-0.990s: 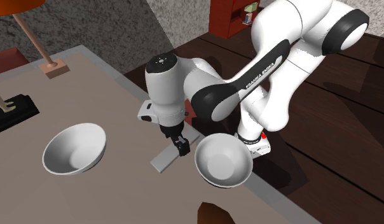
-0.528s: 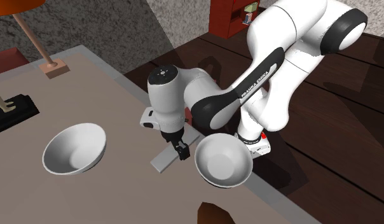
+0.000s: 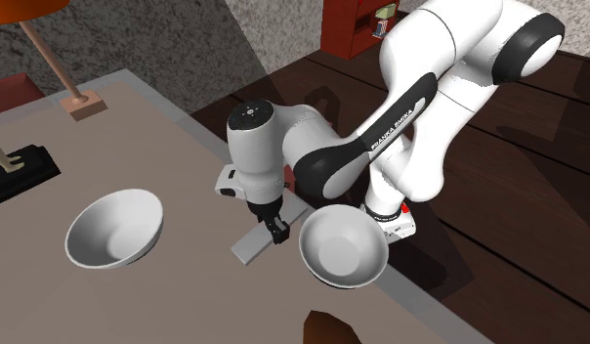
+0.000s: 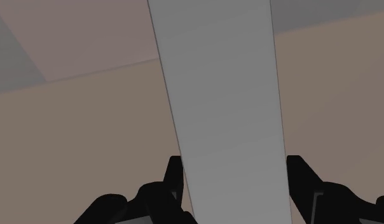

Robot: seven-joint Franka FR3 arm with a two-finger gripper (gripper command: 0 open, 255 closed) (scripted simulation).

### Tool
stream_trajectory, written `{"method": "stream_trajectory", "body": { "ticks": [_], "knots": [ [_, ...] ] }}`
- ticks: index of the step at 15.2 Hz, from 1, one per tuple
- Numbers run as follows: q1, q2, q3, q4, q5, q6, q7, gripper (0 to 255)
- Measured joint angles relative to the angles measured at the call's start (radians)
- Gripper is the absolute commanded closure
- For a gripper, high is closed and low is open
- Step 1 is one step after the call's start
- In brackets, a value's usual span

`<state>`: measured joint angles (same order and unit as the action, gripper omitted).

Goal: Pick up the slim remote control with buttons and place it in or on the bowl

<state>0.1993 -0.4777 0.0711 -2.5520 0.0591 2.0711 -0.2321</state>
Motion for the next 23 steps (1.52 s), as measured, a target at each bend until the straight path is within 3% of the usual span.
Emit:
{"method": "stream_trajectory", "body": {
  "ticks": [8,23],
  "knots": [
    [0.0,-0.002,0.0,0.004,0.0,-0.006,0.0,255],
    [-0.003,-0.047,-0.008,0.165,-0.006,-0.214,0.003,255]
  ]
}}
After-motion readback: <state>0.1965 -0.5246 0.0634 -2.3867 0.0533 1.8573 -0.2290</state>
